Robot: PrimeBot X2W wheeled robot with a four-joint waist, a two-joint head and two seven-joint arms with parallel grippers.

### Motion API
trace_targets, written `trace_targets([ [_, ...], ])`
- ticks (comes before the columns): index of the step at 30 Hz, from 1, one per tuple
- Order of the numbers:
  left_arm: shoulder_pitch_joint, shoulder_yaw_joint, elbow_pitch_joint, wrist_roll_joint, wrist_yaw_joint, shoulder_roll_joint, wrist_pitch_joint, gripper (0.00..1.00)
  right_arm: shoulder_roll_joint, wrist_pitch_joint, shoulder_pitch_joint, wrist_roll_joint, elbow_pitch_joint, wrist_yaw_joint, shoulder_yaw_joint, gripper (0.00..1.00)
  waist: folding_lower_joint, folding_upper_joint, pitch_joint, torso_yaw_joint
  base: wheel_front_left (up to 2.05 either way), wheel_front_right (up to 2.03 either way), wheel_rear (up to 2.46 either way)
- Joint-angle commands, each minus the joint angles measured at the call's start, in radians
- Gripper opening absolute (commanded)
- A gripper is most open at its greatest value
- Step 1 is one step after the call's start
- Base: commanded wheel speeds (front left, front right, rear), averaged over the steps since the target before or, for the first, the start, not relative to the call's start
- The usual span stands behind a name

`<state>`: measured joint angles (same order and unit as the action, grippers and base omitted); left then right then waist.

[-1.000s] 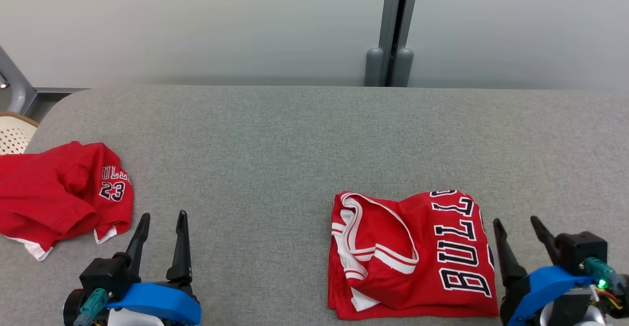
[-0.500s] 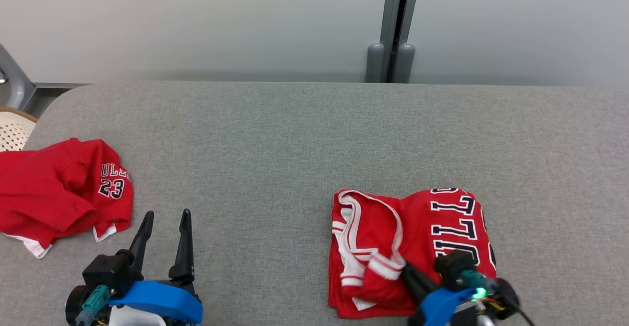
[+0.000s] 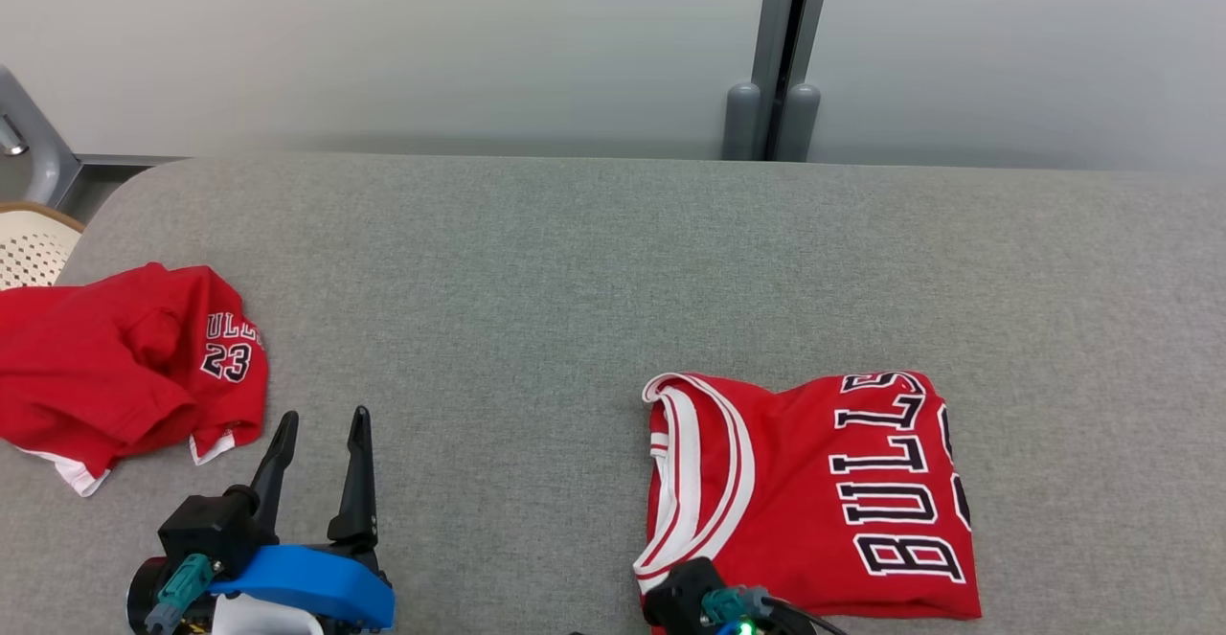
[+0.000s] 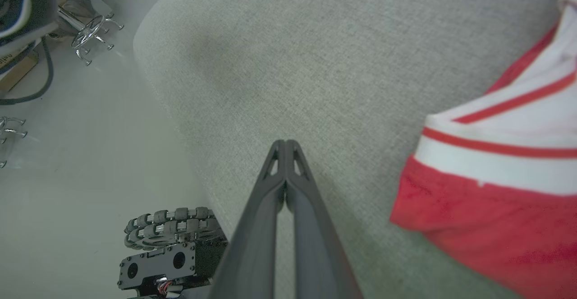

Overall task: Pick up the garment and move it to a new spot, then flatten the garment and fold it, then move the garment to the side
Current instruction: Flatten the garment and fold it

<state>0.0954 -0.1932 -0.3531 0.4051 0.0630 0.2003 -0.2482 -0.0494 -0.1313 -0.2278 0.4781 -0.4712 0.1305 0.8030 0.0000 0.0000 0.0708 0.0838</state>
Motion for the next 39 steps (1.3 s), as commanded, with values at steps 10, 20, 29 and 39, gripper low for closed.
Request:
trace_targets([
  [10, -0.021, 0.018, 0.009, 0.016, -0.017, 0.009, -0.008, 1.00, -0.034, 0.106, -0.006, 0.040, 0.176, 0.001, -0.193, 0.53, 0.0000, 0.0000, -0.022, -0.037, 0.00, 0.00, 0.00],
  [20, -0.047, 0.029, 0.021, 0.021, -0.028, 0.016, -0.011, 1.00, -0.023, 0.130, 0.140, -0.223, 0.379, 0.001, -0.652, 1.00, 0.0000, 0.0000, -0.051, -0.081, 0.00, 0.00, 0.00],
  [29, -0.069, 0.028, 0.046, 0.025, -0.045, 0.019, -0.007, 1.00, -0.005, 0.063, 0.217, -0.277, 0.463, 0.001, -0.835, 1.00, 0.0000, 0.0000, -0.064, -0.109, 0.00, 0.00, 0.00],
  [39, -0.103, 0.024, 0.061, 0.034, -0.058, 0.026, -0.004, 1.00, -0.001, 0.041, 0.215, -0.291, 0.431, 0.001, -0.876, 1.00, 0.0000, 0.0000, -0.068, -0.127, 0.00, 0.00, 0.00],
])
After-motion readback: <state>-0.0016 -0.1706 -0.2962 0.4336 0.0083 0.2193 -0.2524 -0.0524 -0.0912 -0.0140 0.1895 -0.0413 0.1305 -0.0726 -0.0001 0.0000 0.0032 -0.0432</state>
